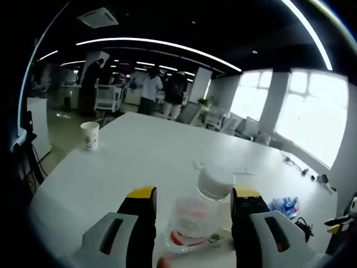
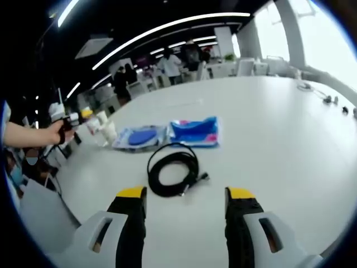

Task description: Arrange the tabletop items into an orderly group along one side of the table until the central work area is clear of visible clutter.

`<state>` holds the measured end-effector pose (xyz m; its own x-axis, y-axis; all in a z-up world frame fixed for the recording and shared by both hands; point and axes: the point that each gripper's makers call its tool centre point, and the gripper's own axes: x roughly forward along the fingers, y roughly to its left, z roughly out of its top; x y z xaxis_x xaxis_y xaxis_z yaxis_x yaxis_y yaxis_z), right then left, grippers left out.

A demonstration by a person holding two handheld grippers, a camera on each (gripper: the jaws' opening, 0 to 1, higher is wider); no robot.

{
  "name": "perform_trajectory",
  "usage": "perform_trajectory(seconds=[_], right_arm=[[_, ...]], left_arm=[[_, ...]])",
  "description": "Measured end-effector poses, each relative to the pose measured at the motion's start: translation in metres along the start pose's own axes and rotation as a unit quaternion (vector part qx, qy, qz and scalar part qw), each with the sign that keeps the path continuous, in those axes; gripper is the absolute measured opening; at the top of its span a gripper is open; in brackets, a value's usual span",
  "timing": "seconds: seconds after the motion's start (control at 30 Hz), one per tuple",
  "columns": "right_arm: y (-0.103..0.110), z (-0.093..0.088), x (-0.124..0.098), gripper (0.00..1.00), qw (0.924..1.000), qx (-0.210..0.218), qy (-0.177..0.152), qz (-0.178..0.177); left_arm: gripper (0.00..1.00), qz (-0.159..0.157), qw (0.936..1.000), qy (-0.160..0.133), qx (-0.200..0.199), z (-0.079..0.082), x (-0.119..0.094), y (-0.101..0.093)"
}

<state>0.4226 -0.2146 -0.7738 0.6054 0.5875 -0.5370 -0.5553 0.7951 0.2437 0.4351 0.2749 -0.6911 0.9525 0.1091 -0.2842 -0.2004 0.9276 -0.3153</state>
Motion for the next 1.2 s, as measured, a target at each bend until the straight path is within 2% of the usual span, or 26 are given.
perform_trajectory(seconds=[0.1, 0.2, 0.27, 0.33, 0.47, 0.53, 0.73, 0.9, 1.0, 1.13, 1.2], right_arm=[[0.001, 0.001, 0.0, 0.56, 1.0, -0.001, 0.0, 0.003], [0.003, 0.004, 0.0, 0.57, 0.9999, 0.005, -0.005, 0.009], [0.004, 0.004, 0.0, 0.58, 0.9999, 0.007, -0.005, 0.012], [0.003, 0.004, 0.0, 0.59, 0.9998, 0.011, -0.006, 0.014], [0.002, 0.005, -0.003, 0.59, 0.9998, 0.008, -0.005, 0.015], [0.002, 0.005, -0.004, 0.6, 0.9998, 0.008, -0.007, 0.014], [0.0, 0.008, -0.01, 0.61, 0.9997, 0.01, -0.015, 0.013], [0.0, 0.01, -0.013, 0.63, 0.9996, 0.008, -0.019, 0.017], [0.001, 0.011, -0.015, 0.65, 0.9996, 0.004, -0.018, 0.019], [0.004, 0.012, -0.016, 0.7, 0.9994, 0.002, -0.019, 0.027], [0.005, 0.011, -0.016, 0.74, 0.9994, -0.001, -0.017, 0.029]], left_arm=[[0.58, 0.001, 0.9995, 0.022, 0.023, -0.007, -0.006, 0.0], [0.68, -0.001, 0.9993, 0.032, 0.021, -0.012, -0.013, 0.0], [0.79, -0.008, 0.999, 0.039, 0.019, -0.018, -0.02, -0.002], [0.84, -0.017, 0.9972, 0.057, 0.047, -0.027, -0.029, -0.004], [0.93, -0.035, 0.9957, 0.076, 0.039, -0.037, -0.043, -0.01], [0.97, -0.042, 0.9959, 0.075, 0.029, -0.039, -0.051, -0.011], [0.97, -0.06, 0.9921, 0.108, 0.025, -0.061, -0.072, -0.012], [0.97, -0.07, 0.9911, 0.113, -0.003, -0.069, -0.09, -0.019], [0.97, -0.07, 0.9896, 0.124, 0.022, -0.078, -0.103, -0.021], [0.97, -0.077, 0.9881, 0.13, 0.027, -0.086, -0.118, -0.027], [0.97, -0.075, 0.9863, 0.141, 0.042, -0.094, -0.129, -0.028]])
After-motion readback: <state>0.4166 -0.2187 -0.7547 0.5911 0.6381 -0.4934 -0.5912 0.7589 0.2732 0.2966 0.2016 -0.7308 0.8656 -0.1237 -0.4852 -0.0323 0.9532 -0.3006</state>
